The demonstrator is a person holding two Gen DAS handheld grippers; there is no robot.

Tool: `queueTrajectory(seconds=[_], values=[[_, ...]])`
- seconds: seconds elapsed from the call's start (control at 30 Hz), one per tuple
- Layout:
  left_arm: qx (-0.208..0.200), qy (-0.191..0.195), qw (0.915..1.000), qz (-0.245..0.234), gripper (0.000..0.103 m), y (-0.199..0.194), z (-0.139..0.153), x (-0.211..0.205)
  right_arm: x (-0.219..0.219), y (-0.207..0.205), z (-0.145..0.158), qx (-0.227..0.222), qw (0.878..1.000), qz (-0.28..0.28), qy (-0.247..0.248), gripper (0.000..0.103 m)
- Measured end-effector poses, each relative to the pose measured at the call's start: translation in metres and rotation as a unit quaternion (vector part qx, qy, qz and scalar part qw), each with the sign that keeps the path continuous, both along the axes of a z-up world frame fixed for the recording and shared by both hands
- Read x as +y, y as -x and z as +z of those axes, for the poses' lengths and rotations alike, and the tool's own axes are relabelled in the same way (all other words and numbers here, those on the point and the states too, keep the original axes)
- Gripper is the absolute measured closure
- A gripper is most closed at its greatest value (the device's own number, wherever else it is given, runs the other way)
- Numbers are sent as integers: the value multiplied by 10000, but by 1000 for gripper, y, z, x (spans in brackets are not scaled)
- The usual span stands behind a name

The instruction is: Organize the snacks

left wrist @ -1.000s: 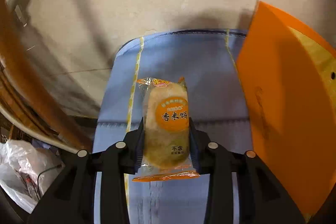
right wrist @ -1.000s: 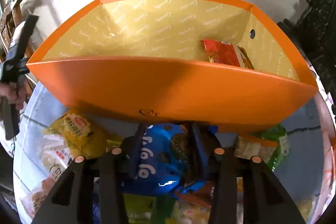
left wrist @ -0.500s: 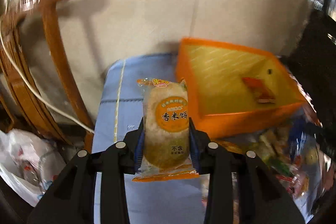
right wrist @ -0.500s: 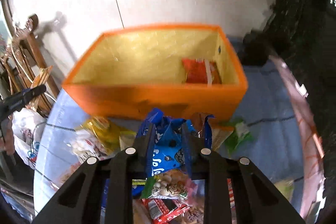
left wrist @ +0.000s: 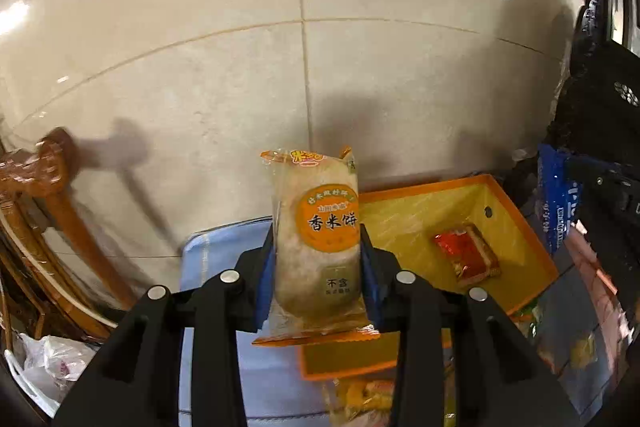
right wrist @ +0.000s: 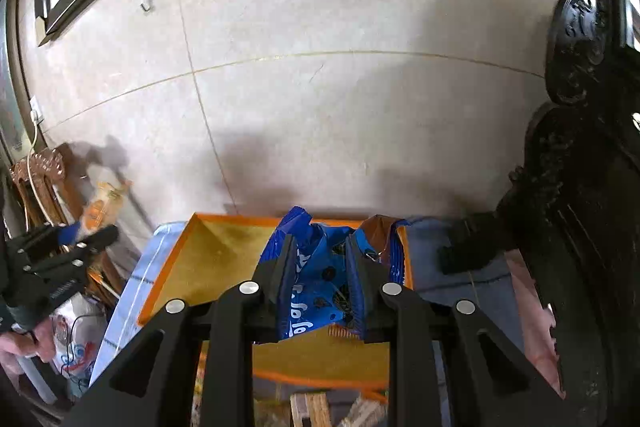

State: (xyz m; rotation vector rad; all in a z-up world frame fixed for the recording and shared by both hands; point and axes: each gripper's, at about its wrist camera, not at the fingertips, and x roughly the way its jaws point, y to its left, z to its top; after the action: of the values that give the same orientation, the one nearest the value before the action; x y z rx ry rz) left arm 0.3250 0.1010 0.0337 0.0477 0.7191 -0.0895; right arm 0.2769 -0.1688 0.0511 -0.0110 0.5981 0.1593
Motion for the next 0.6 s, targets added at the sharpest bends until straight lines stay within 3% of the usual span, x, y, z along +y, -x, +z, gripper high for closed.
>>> queueTrajectory(seconds=[0.17, 0.2, 0.23, 0.27, 0.3, 0.4, 0.6], values=[[-91, 13, 9998, -186, 68, -16, 4, -21, 7, -20, 0, -54, 9999, -25, 103, 77], [-97, -26, 9998, -150, 66, -19, 3, -25, 8, -22, -2, -118, 9998, -47, 124, 68], [0, -123, 9999, -96, 42, -26, -2, -29, 9, -28, -5, -183, 9996, -110, 202, 33], [145, -234, 9996, -84, 18, -30, -7, -34, 11, -31, -8, -133, 9994, -164, 260, 15], [193, -380, 9990, -94, 5, -29, -13, -38, 8, -31, -10, -125, 9993, -289, 224, 3], [144, -1083, 9939, -178, 4, -12, -31, -46, -4, -17, -15, -177, 9990, -376, 186, 4], [417, -1503, 9858, -625, 4, 63, -80, -39, -36, 32, -67, 505, 9932, -774, 702, 4]])
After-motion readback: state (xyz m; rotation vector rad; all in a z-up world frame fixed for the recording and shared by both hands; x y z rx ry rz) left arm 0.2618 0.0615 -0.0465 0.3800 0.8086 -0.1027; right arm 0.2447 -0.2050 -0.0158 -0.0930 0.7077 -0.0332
